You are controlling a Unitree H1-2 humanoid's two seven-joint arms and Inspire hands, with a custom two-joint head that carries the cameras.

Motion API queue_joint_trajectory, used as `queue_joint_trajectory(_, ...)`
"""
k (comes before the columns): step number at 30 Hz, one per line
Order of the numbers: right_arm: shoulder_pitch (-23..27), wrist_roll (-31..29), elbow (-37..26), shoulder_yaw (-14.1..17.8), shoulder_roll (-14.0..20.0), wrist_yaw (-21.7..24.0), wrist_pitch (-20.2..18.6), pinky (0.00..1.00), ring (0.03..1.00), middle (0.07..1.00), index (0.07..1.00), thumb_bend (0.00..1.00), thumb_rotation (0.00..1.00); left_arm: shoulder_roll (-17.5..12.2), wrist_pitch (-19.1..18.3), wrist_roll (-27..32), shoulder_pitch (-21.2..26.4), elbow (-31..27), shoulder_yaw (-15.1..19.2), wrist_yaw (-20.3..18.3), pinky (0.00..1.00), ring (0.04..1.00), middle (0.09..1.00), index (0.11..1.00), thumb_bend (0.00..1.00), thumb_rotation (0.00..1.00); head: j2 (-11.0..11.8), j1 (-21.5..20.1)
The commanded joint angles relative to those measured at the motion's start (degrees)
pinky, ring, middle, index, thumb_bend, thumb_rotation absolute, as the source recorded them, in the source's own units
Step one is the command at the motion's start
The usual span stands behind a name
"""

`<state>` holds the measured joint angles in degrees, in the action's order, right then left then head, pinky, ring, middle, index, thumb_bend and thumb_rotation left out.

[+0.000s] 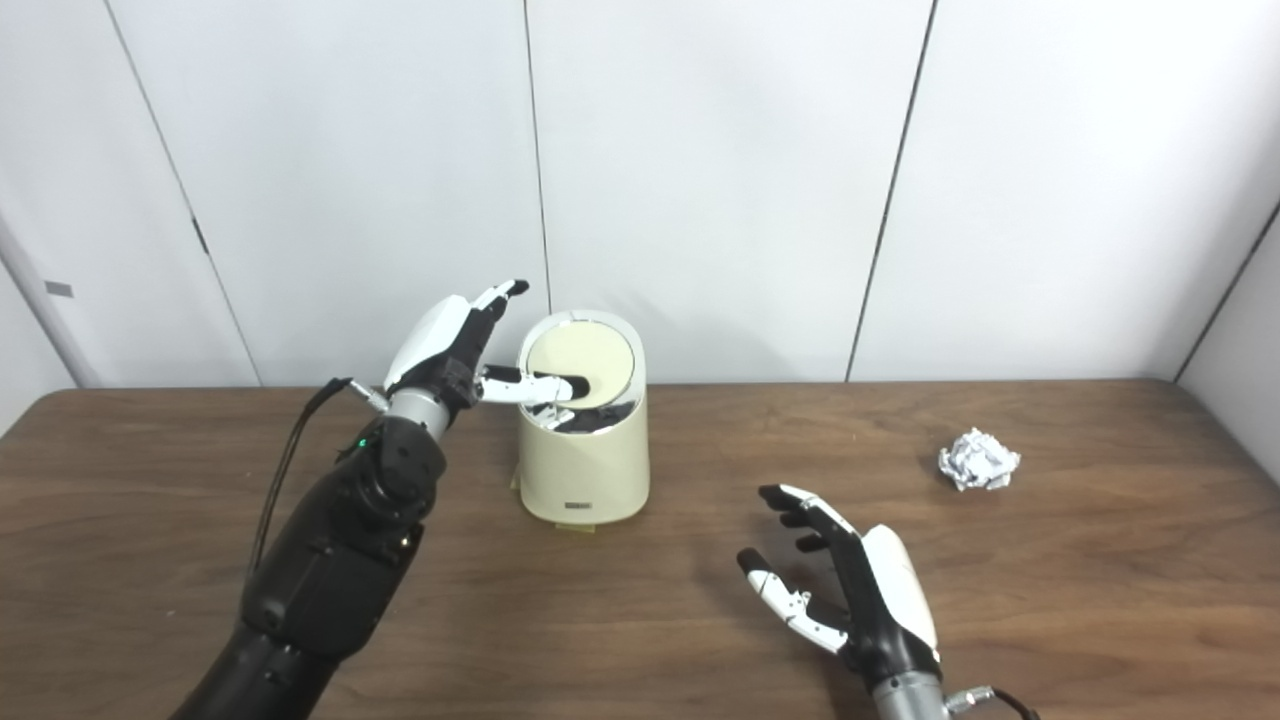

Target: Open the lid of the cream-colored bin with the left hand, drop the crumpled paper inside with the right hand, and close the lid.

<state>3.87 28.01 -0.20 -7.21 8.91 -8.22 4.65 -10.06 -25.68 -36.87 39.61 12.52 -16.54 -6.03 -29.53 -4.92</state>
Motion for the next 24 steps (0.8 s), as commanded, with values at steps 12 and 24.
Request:
queue_joint_trajectory(12, -0.6, 0.7, 1.0, -1.1, -2.6, -1.1, 0.1, 0.65, 0.754, 0.781, 0.769, 0.21, 0.52, -6.1, 6.4, -21.2, 2.7, 3.9, -12.1, 11.4, 1.00, 1.000, 1.000, 0.987, 1.00, 0.16, -0.3, -0.5)
queue_joint_trajectory(24, -0.1, 1.4, 1.3, -1.3, -2.9, -1.2, -0.6, 0.66, 0.754, 0.781, 0.769, 0.21, 0.50, -7.4, 6.6, -30.9, 2.6, 7.7, -15.9, 15.3, 1.00, 1.000, 1.000, 0.995, 0.99, 0.17, -0.1, -0.5)
